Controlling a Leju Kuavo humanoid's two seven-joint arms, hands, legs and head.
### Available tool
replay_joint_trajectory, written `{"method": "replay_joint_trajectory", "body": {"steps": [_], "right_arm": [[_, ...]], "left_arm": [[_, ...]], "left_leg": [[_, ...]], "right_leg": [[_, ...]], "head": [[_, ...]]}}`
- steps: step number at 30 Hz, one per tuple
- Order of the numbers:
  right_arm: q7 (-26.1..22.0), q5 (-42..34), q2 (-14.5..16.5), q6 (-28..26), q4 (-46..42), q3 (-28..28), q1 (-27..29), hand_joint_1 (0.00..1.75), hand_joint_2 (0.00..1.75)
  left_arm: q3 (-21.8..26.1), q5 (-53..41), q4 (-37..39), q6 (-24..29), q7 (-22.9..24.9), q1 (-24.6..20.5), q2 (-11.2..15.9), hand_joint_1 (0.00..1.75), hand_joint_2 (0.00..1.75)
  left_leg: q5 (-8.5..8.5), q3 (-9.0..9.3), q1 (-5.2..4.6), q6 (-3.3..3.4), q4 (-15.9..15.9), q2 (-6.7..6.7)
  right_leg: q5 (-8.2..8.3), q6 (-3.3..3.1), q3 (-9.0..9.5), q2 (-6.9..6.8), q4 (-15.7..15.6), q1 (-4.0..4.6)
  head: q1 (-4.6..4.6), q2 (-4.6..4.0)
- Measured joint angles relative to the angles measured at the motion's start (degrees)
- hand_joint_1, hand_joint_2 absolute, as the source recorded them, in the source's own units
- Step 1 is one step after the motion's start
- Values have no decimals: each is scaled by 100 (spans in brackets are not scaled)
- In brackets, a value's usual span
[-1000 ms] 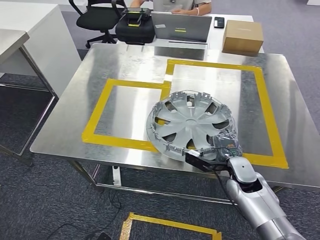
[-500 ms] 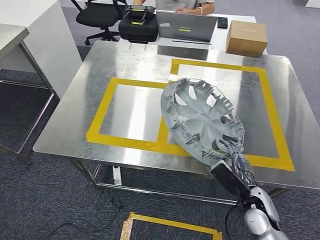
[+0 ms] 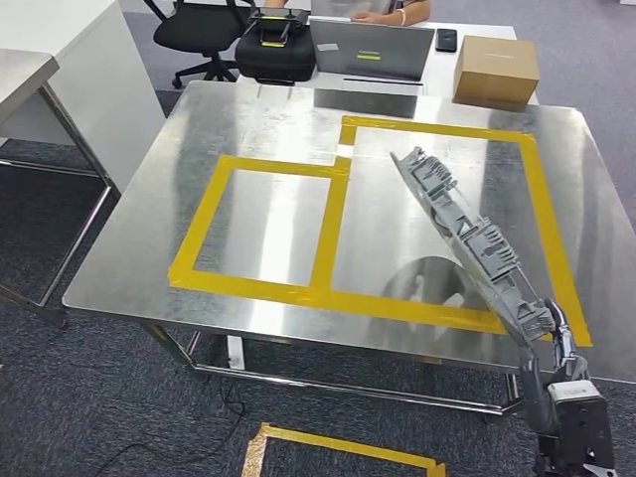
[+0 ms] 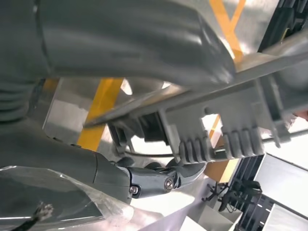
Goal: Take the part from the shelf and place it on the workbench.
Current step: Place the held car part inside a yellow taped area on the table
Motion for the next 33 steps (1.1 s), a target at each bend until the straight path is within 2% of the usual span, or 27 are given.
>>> {"method": "replay_joint_trajectory", "body": {"steps": [2, 4, 5, 6, 7, 8, 9, 11, 12, 15, 16, 17, 20, 21, 22, 23, 24, 25, 26, 27, 30, 31, 33], "right_arm": [[-10, 243, 50, -2, -99, -31, 102, 0, 0], [-14, 489, 97, -18, -148, -34, 153, 0, 0], [-14, 573, 120, -23, -156, -32, 171, 0, 0], [-14, 629, 140, -28, -162, -26, 185, 0, 0], [-14, 670, 157, -36, -167, -17, 194, 0, 0], [-14, 704, 168, -44, -168, -5, 198, 0, 0], [-14, 732, 178, -57, -171, 8, 199, 0, 0], [-8, 772, 192, -95, -171, 41, 198, 0, 0], [3, 797, 198, -117, -171, 61, 198, 0, 0], [72, 947, 201, -177, -169, 150, 198, 0, 0], [96, 1008, 201, -197, -166, 187, 196, 0, 0], [120, 1060, 201, -215, -161, 227, 190, 0, 0], [185, 1171, 201, -260, -123, 371, 178, 0, 0], [201, 1196, 201, -273, -105, 418, 179, 0, 0], [212, 1213, 201, -285, -91, 460, 180, 0, 0], [217, 1224, 201, -300, -81, 498, 178, 0, 0], [219, 1229, 201, -316, -75, 532, 175, 0, 0], [221, 1230, 201, -339, -74, 563, 171, 0, 0], [221, 1224, 201, -376, -77, 591, 169, 0, 0], [218, 1207, 201, -420, -81, 609, 173, 0, 0], [149, 1063, 201, -573, -126, 632, 224, 0, 0], [95, 984, 203, -619, -162, 634, 245, 0, 0], [-67, 762, 207, -714, -268, 636, 296, 0, 0]], "left_arm": [[34, -4, -3, 4, -40, -9, -6, 0, 0], [85, -7, -5, 7, -77, -14, -13, 0, 0], [107, -9, -6, 7, -88, -13, -14, 0, 0], [121, -13, -6, 7, -95, -10, -15, 0, 0], [130, -19, -7, 7, -101, -8, -16, 0, 0], [134, -27, -8, 7, -107, -7, -16, 0, 0], [142, -38, -10, 7, -112, -8, -15, 0, 0], [162, -67, -12, 7, -105, -20, -14, 0, 0], [178, -86, -13, 7, -95, -25, -14, 0, 0], [234, -145, -13, 6, -44, -20, -16, 0, 0], [249, -164, -13, 5, -28, -17, -17, 0, 0], [258, -186, -14, 3, -15, -15, -19, 0, 0], [275, -233, -17, -5, 4, -14, -26, 0, 0], [282, -241, -17, -6, 6, -13, -27, 0, 0], [289, -247, -17, -7, 9, -13, -28, 0, 0], [296, -255, -18, -6, 10, -13, -31, 0, 0], [301, -262, -18, -5, 11, -13, -35, 0, 0], [305, -268, -20, -4, 11, -14, -40, 0, 0], [310, -274, -22, -3, 9, -14, -44, 0, 0], [319, -277, -24, -1, 8, -14, -46, 0, 0], [377, -286, -27, 8, 3, -20, -52, 0, 0], [394, -290, -28, 10, 0, -23, -54, 0, 0], [417, -303, -30, 15, -9, -27, -60, 0, 0]], "left_leg": [[-245, -140, 12, -72, 362, 6], [-616, -500, 34, -125, 1130, 9], [-733, -668, 43, -141, 1473, 9], [-733, -756, 46, -148, 1635, 9], [-615, -737, 48, -146, 1565, 9], [-413, -618, 49, -134, 1287, 10], [-179, -431, 48, -112, 871, 9], [83, -129, 32, -58, 177, 9], [118, -66, 21, -29, 13, 9], [150, -60, 16, 69, -65, 11], [175, -51, 26, 107, -92, 15], [197, -46, 39, 139, -118, 19], [211, -64, 40, 172, -126, 26], [210, -65, 38, 171, -124, 27], [207, -62, 37, 168, -121, 27], [201, -53, 39, 161, -118, 25], [189, -40, 40, 147, -112, 22], [173, -33, 31, 125, -100, 19], [158, -36, 20, 98, -83, 15], [151, -44, 8, 68, -69, 12], [131, -60, 9, -11, -41, 11], [71, -81, 16, -40, 25, 13], [-212, -275, 29, -96, 479, 16]], "right_leg": [[5, -62, 30, -12, -33, -28], [-6, -98, 34, -21, -34, -28], [-9, -103, 35, -21, -33, -27], [-12, -105, 39, -18, -33, -26], [-13, -105, 47, -13, -32, -26], [-15, -102, 59, -7, -32, -26], [-18, -97, 71, -3, -32, -26], [-29, -54, 75, 0, -16, -4], [-30, -23, 70, 0, -14, 3], [-29, 79, 57, 1, -20, -7], [-93, 105, 15, 0, 55, -13], [-223, 125, -81, -2, 247, -16], [-755, 167, -580, -6, 1326, -29], [-808, 177, -677, -6, 1549, -32], [-749, 182, -670, -7, 1556, -35], [-584, 181, -543, -9, 1320, -40], [-376, 176, -333, -13, 923, -45], [-234, 171, -120, -15, 516, -43], [-142, 153, 54, -13, 195, -42], [-122, 132, 147, -9, 24, -37], [-137, 38, 176, 2, -32, -29], [-136, 4, 182, -1, -39, -35], [-137, -55, 196, -19, -51, -48]], "head": [[-17, 0], [-27, 0], [-25, 0], [-25, 0], [-26, 0], [-25, 0], [-25, 0], [-20, 0], [-19, 0], [-15, 0], [-5, 0], [5, 0], [25, 0], [24, 0], [25, 0], [25, 0], [25, 0], [27, 0], [23, 0], [19, 0], [11, 0], [4, 0], [-13, 0]]}}
